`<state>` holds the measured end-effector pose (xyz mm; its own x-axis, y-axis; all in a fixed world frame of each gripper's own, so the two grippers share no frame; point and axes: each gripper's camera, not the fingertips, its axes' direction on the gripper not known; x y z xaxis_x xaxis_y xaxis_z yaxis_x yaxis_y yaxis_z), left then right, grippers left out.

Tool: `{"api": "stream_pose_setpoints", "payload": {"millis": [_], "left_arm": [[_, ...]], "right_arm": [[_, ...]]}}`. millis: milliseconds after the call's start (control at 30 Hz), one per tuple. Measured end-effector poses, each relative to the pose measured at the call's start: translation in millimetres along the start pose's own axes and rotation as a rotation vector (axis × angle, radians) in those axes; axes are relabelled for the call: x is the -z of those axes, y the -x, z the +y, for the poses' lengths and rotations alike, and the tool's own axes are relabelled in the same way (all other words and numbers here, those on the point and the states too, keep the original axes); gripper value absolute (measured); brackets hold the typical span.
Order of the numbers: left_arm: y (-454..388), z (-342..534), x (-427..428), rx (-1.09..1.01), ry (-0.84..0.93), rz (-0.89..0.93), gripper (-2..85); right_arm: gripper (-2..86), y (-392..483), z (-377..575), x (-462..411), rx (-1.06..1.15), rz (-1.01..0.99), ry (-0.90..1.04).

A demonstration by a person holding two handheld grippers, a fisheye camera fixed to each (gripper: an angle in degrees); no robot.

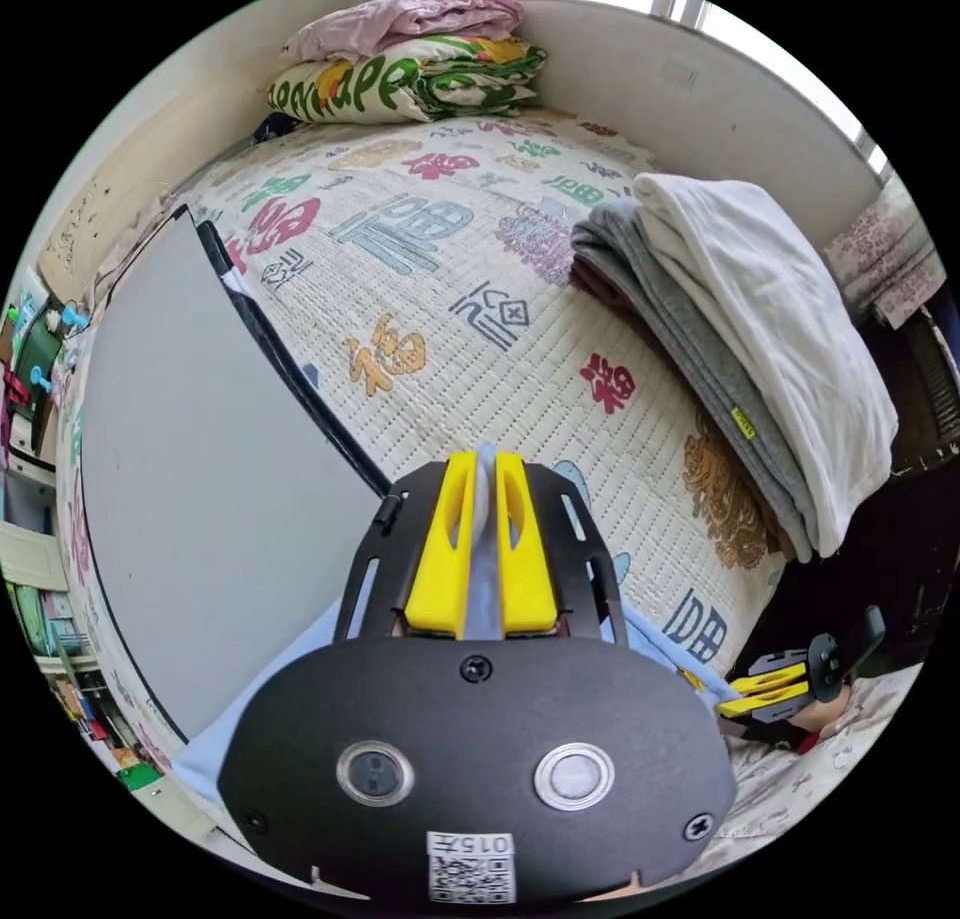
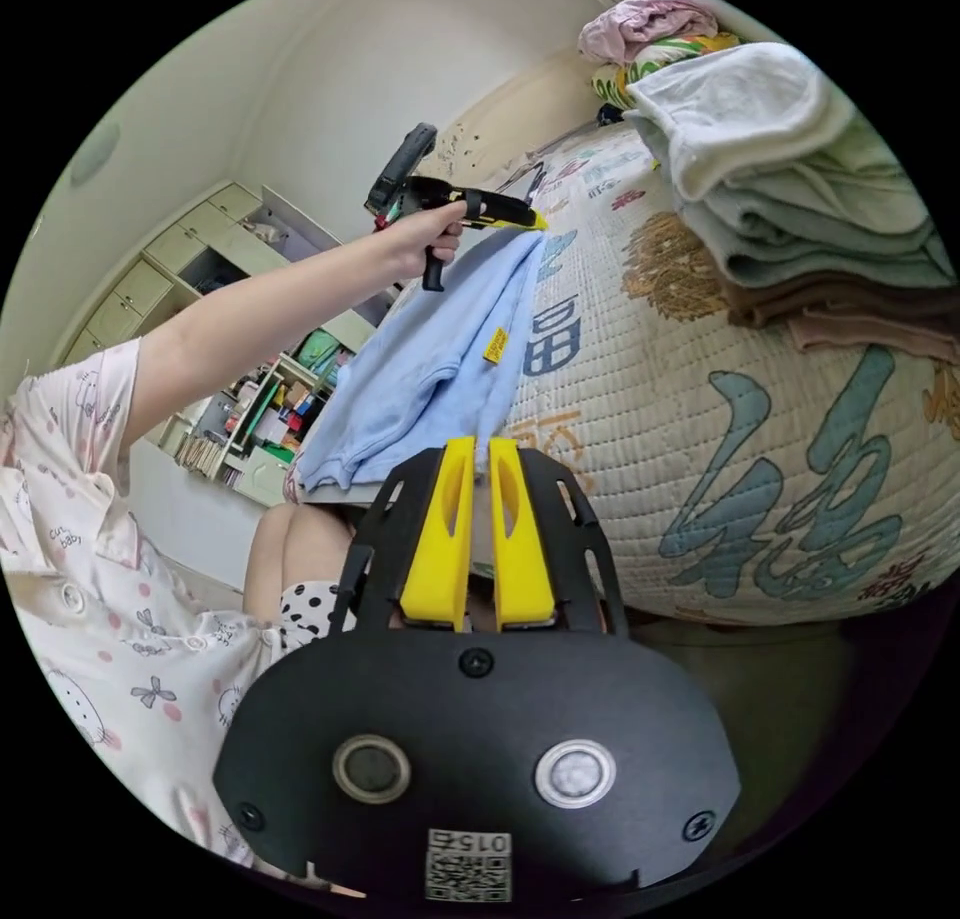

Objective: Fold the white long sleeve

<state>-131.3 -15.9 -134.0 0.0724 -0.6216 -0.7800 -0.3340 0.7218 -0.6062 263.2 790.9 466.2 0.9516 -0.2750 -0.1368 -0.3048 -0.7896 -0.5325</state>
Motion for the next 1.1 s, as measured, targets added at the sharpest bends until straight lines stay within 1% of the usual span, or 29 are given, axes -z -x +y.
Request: {"api": "stream_pose_setpoints", "payload": {"millis": [33,67,133,200,267,300,367,433,500,567,600,667,700,767,800,867,900,933,967,1000,1033,1067,1100], "left_arm": [[3.8,8.8,6.5,0.015,-0.065,0.021,2.5],[5.8,19.0,17.0,0.018,-0.140,0.034,2.2],[9.5,32.7,34.6,0.003,-0.233,0.027,1.9],[20.7,43.6,59.2,0.030,-0.340,0.073,1.7],[37.6,60.7,94.4,0.068,-0.482,0.177,1.5],[41.1,66.8,102.9,0.069,-0.514,0.199,1.5],[55.2,103.8,134.7,0.050,-0.633,0.271,1.5],[70.2,146.3,152.7,0.034,-0.703,0.300,1.5],[93.6,202.2,162.1,0.045,-0.760,0.328,1.4],[135.4,292.8,160.0,0.106,-0.818,0.349,1.3],[146.8,317.2,157.5,0.127,-0.829,0.347,1.3],[191.6,413.3,142.5,0.199,-0.845,0.296,1.2],[201.9,435.2,136.3,0.216,-0.836,0.279,1.2],[237.2,513.2,101.6,0.286,-0.762,0.183,0.9],[245.2,530.9,90.5,0.306,-0.740,0.157,0.8],[283.7,600.7,38.6,0.501,-0.669,0.125,0.3],[292.3,620.1,27.6,0.571,-0.672,0.120,0.5],[304.9,657.7,10.5,0.684,-0.706,0.129,0.8],[311.9,687.4,-4.0,0.742,-0.755,0.180,2.9],[314.0,697.7,-11.1,0.756,-0.770,0.216,3.9],[316.3,708.9,-25.0,0.758,-0.770,0.288,8.0],[316.2,711.2,-38.5,0.754,-0.741,0.345,10.4],[314.9,710.4,-44.7,0.749,-0.727,0.365,10.7]], "right_arm": [[2.0,-2.8,2.4,14.2,-0.002,0.022,-0.042],[1.7,-4.4,6.0,38.7,0.000,0.044,-0.131],[1.4,-6.2,6.0,74.5,0.015,0.064,-0.239],[1.3,-7.2,3.2,105.5,0.036,0.122,-0.330],[1.1,-8.9,2.0,149.8,0.073,0.173,-0.443],[1.1,-8.0,3.4,161.0,0.090,0.178,-0.473],[1.0,6.3,15.0,197.9,0.198,0.181,-0.568],[1.0,23.5,30.1,209.4,0.309,0.150,-0.593],[1.0,39.7,46.1,204.7,0.410,0.081,-0.559],[1.1,56.6,67.5,175.9,0.528,-0.052,-0.458],[1.1,59.7,73.7,165.5,0.556,-0.091,-0.434],[1.1,66.9,97.8,108.1,0.650,-0.246,-0.312],[1.2,66.7,104.0,89.6,0.670,-0.282,-0.278],[1.3,63.3,125.4,1.3,0.702,-0.353,-0.053],[1.3,62.5,130.6,-19.9,0.699,-0.355,0.010],[1.4,59.1,160.7,-83.4,0.747,-0.328,0.158],[1.4,58.4,169.2,-95.4,0.769,-0.318,0.189],[1.4,54.9,184.7,-115.7,0.790,-0.273,0.244],[1.5,47.9,197.7,-128.4,0.792,-0.212,0.272],[1.5,43.6,203.4,-131.9,0.798,-0.185,0.281],[1.5,33.0,212.9,-134.8,0.816,-0.154,0.293],[1.6,18.6,219.4,-135.6,0.822,-0.141,0.299],[1.6,10.0,221.7,-136.5,0.818,-0.140,0.308]]}}
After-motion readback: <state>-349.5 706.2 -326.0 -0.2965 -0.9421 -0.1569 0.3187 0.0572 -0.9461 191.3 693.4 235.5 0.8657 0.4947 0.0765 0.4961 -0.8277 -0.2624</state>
